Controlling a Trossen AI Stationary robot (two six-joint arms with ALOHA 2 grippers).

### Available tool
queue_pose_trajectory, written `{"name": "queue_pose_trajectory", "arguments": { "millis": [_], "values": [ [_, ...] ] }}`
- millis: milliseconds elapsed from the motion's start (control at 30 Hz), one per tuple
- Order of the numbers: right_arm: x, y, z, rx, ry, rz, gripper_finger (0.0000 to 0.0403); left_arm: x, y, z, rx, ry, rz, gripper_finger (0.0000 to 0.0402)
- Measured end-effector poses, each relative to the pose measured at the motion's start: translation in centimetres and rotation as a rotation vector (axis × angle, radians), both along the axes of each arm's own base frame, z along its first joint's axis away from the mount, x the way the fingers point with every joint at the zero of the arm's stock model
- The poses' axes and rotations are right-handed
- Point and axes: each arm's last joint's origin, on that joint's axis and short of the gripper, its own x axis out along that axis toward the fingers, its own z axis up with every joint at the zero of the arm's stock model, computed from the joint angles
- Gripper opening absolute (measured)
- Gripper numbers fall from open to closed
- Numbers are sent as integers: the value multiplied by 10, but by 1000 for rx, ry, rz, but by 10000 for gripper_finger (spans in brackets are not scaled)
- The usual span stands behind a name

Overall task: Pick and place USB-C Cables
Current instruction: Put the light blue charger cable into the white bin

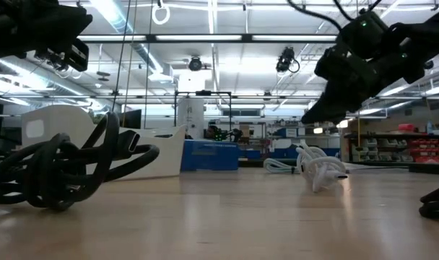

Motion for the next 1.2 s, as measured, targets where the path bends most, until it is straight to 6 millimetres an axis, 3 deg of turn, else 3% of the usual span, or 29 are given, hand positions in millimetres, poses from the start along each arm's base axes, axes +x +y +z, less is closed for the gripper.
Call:
{"name": "queue_pose_trajectory", "arguments": {
  "millis": [533,800,1200],
  "values": [
    [49,-3,-11,-173,294,-26,158,0,0,0,0,1,0,57],
    [74,-16,-19,-214,470,-52,161,0,0,0,0,1,0,57],
    [84,-40,-30,-189,609,-105,145,0,0,0,0,0,0,57]
  ]
}}
